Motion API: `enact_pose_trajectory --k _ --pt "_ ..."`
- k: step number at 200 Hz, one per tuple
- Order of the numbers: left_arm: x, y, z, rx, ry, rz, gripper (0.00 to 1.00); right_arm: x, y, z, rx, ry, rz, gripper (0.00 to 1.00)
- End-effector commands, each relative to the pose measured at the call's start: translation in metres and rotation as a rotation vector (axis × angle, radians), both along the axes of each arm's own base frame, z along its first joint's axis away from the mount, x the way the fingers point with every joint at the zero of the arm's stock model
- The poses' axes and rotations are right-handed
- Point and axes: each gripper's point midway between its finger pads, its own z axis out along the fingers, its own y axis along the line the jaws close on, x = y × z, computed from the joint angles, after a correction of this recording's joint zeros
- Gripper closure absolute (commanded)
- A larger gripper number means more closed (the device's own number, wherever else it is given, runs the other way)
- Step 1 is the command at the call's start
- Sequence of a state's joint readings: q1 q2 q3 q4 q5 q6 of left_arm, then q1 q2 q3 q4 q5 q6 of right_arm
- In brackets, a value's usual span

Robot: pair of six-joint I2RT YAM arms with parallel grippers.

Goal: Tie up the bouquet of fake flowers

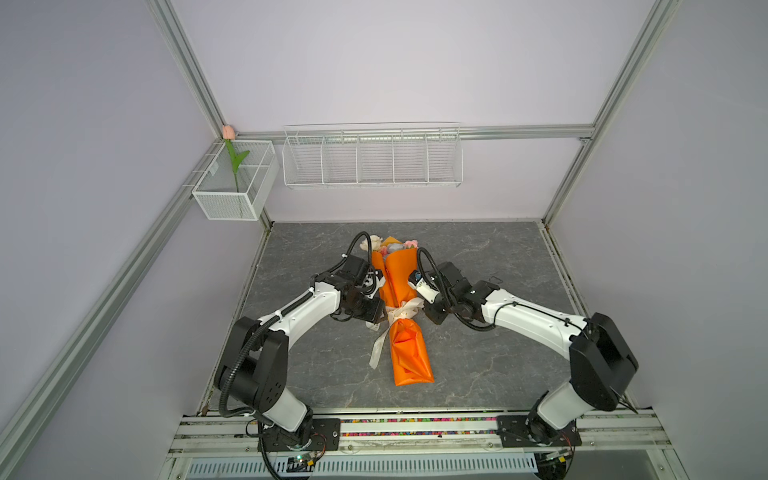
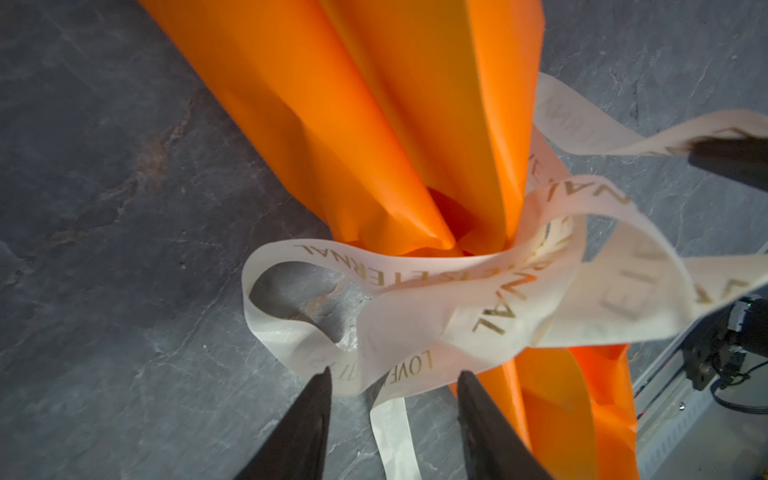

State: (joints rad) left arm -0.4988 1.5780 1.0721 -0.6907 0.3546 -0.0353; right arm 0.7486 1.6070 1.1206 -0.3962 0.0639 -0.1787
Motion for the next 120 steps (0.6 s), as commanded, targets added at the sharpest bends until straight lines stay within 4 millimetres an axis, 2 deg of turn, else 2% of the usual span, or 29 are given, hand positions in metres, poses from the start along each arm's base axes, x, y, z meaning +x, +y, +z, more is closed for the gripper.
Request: enact_pose_trajectory --k 1,38,64,106,120 --pt "-0.002 0.004 -0.009 0.058 -0.013 -0.059 0.50 0.003 0.001 -0.001 -0.004 0.009 -0.017 0.94" --pt "-0.005 -0.002 -0.021 0.098 0.014 -0.111 0.50 0.003 0.001 -0.002 -0.008 0.010 -0.016 0.94" --pt "0.002 -0.004 -0.022 0.096 -0.008 -0.102 0.56 0.003 0.001 -0.002 -0.006 0.012 -0.020 0.93" --pt "0.011 -0.002 -0.019 0.121 -0.044 -0.092 0.72 0.002 0.000 -0.005 -0.012 0.018 -0.022 0.93" --pt "0.010 -0.003 -0.019 0.115 -0.041 -0.100 0.80 0.002 -0.001 -0.005 -0.011 0.015 -0.026 0.94"
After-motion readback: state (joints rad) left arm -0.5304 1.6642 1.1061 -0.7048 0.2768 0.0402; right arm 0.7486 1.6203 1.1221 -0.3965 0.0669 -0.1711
